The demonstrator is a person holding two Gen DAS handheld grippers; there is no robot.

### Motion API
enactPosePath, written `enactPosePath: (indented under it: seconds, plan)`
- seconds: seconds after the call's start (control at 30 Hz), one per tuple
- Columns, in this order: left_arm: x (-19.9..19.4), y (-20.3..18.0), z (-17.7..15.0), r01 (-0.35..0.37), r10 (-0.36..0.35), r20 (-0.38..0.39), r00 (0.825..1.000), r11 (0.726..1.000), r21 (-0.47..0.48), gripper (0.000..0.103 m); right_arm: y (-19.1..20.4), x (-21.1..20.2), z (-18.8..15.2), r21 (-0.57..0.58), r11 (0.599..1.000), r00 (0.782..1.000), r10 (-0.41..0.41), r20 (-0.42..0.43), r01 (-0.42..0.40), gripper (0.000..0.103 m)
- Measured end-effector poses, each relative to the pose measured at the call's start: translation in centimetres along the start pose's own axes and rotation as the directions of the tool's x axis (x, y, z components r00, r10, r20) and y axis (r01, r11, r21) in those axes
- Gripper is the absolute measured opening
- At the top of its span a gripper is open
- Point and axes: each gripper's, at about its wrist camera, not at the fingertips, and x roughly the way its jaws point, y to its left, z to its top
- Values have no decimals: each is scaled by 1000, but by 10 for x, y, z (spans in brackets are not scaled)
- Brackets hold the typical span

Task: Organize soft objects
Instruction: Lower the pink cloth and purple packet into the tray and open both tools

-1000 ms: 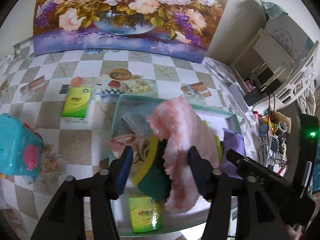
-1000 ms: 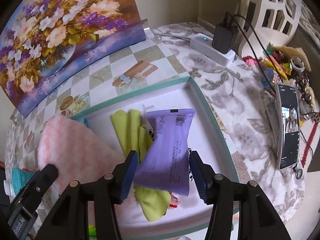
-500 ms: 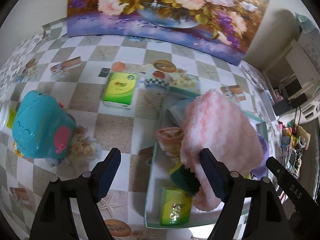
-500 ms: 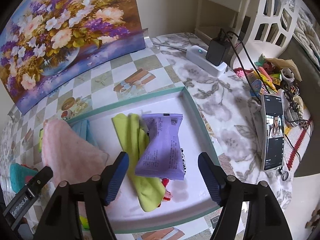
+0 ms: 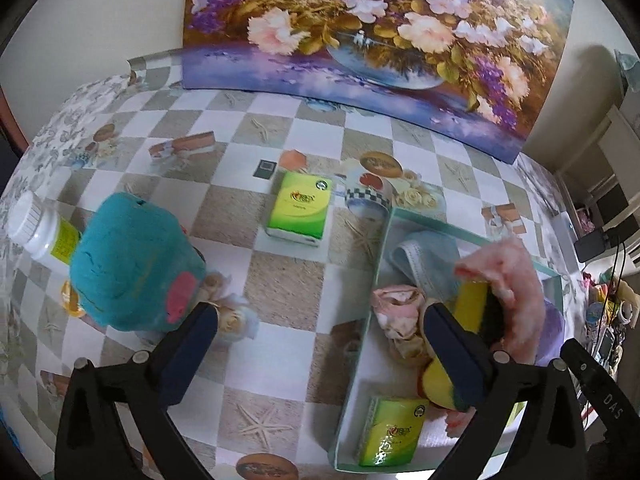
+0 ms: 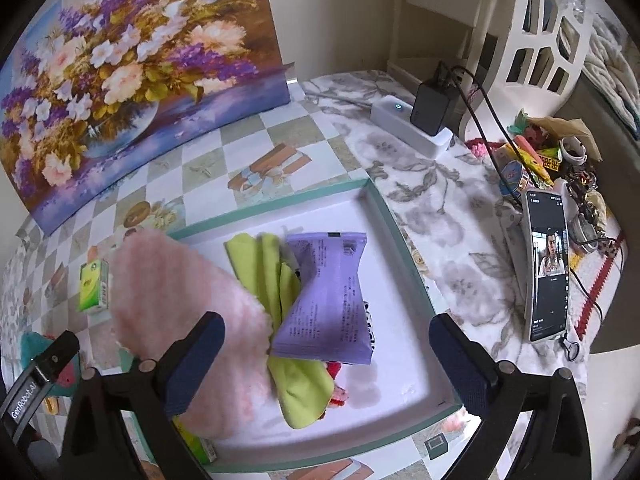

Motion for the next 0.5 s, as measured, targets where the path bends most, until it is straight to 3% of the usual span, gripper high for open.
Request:
enactPosePath:
  seconds: [0.23,0.5]
  plan:
    - [-13,9,7,-15,15,21,1000,1000,7,103,17,-14,0,-29,998,998,58,25,-57,103]
    - [-33,36,17,-68,68,61,996,998,-6,103,68,-35,-11,-131,974,980,193,38,-186,103]
